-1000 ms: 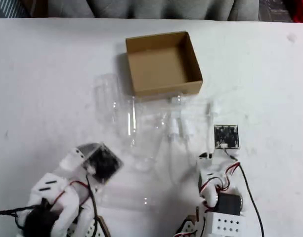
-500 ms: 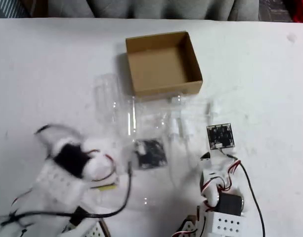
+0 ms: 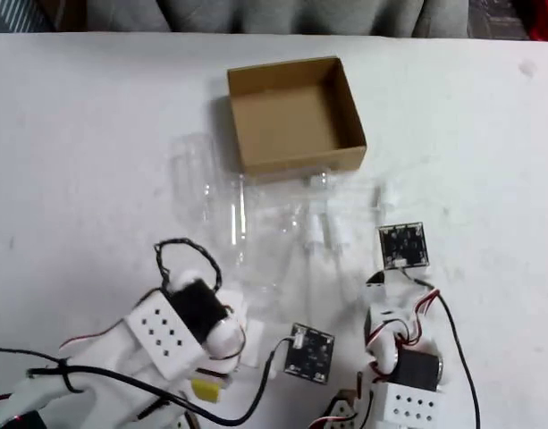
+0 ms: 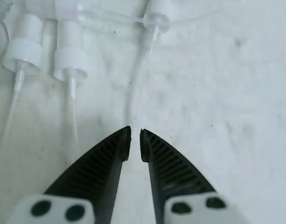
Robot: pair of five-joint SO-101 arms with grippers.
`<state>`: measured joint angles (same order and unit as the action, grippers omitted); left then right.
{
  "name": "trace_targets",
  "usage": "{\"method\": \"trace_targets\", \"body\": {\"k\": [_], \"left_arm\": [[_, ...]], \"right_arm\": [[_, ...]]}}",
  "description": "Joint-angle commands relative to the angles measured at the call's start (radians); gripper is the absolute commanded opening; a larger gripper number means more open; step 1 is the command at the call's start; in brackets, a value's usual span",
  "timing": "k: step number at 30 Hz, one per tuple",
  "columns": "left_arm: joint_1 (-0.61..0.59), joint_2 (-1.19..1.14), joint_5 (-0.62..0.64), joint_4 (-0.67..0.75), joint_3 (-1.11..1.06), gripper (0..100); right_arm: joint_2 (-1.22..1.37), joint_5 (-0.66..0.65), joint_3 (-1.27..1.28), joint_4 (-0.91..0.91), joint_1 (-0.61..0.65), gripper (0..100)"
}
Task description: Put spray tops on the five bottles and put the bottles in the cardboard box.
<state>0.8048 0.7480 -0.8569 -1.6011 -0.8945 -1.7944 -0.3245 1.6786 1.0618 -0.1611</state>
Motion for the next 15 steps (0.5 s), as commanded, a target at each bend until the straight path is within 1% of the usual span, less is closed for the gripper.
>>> {"method": "trace_targets", "body": {"k": [1,5,12,15], "left_arm": [[0.008,-0.005,0.048,0.216,-0.097,29],[0.013,-0.007,0.081,0.37,-0.207,29],[0.008,-0.016,0.104,0.571,-0.33,29],[0.012,-0.016,0.135,0.605,-0.347,29]], "right_arm": [[-0.008,-0.008,0.011,-0.021,-0.012,1.8],[-0.008,-0.008,0.011,-0.027,-0.015,1.8],[-0.008,-0.008,0.011,-0.027,-0.015,1.8],[-0.008,-0.008,0.011,-0.027,-0.015,1.8]]}}
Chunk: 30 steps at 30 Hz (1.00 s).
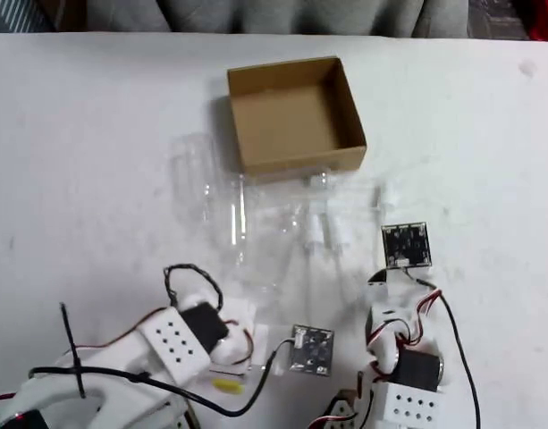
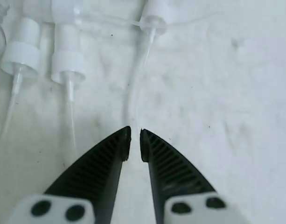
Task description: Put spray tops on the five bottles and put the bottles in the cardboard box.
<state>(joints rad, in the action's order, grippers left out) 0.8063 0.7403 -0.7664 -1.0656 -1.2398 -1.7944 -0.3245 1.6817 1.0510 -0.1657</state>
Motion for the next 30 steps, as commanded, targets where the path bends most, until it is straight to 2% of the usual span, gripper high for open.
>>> {"method": "trace_targets", "body": {"k": [1,7,14,23,30], "left_arm": [[0.012,-0.008,0.044,0.072,-0.002,29],[0.004,-0.065,0.052,0.074,0.02,29],[-0.028,-0.352,0.117,0.066,0.18,28],[-0.012,-0.398,0.107,0.069,0.212,3],[-0.018,-0.398,0.115,0.066,0.216,2]], "right_arm": [[-0.008,-0.008,0.008,-0.016,-0.01,1.8],[-0.008,-0.009,0.008,-0.016,-0.01,1.8],[-0.008,-0.009,0.008,-0.016,-0.01,1.8],[-0.008,-0.009,0.008,-0.016,-0.01,1.7],[-0.008,-0.009,0.008,-0.016,-0.01,1.7]]}}
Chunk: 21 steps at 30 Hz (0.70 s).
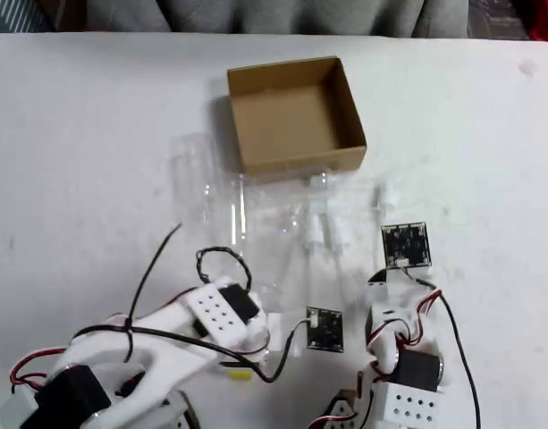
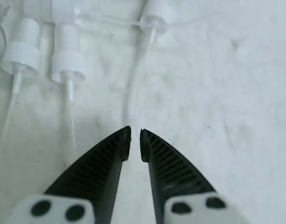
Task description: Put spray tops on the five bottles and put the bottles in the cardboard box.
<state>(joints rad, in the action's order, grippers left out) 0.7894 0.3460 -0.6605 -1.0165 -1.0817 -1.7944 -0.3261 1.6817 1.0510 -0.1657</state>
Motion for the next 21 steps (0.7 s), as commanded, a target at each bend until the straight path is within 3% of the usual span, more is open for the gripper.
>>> {"method": "trace_targets", "body": {"k": [1,8,13,21], "left_arm": [[-0.002,-0.004,0.009,0.017,0.061,2],[-0.147,-0.002,0.015,-0.063,0.18,2],[-0.277,-0.002,0.189,-0.121,0.302,2],[-0.377,-0.002,0.427,-0.206,0.371,2]], "right_arm": [[-0.008,-0.008,0.008,-0.016,-0.01,1.7],[-0.008,-0.008,0.008,-0.016,-0.01,1.6],[-0.008,-0.008,0.008,-0.016,-0.01,1.6],[-0.008,-0.008,0.008,-0.013,-0.01,1.6]]}}
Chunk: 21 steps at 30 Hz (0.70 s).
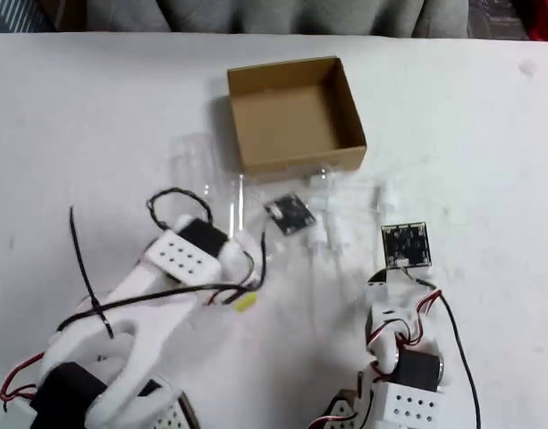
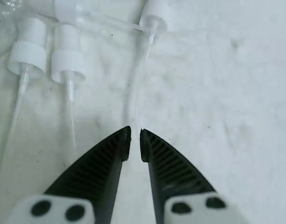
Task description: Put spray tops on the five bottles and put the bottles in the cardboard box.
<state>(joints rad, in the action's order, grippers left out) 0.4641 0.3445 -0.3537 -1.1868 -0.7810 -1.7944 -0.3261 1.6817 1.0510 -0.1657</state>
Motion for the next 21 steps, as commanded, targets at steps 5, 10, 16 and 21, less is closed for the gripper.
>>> {"method": "trace_targets", "body": {"k": [5,10,16,21], "left_arm": [[-0.131,-0.001,0.245,-0.037,0.046,2],[-0.225,-0.001,0.321,0.011,-0.014,2],[-0.383,-0.001,0.351,0.161,-0.117,2],[-0.407,-0.001,0.35,0.301,-0.213,4]], "right_arm": [[-0.008,-0.008,0.008,-0.013,-0.01,1.6],[-0.008,-0.008,0.008,-0.01,-0.012,1.6],[-0.008,-0.008,0.008,-0.01,-0.012,1.6],[-0.008,-0.008,0.008,-0.008,-0.012,1.6]]}}
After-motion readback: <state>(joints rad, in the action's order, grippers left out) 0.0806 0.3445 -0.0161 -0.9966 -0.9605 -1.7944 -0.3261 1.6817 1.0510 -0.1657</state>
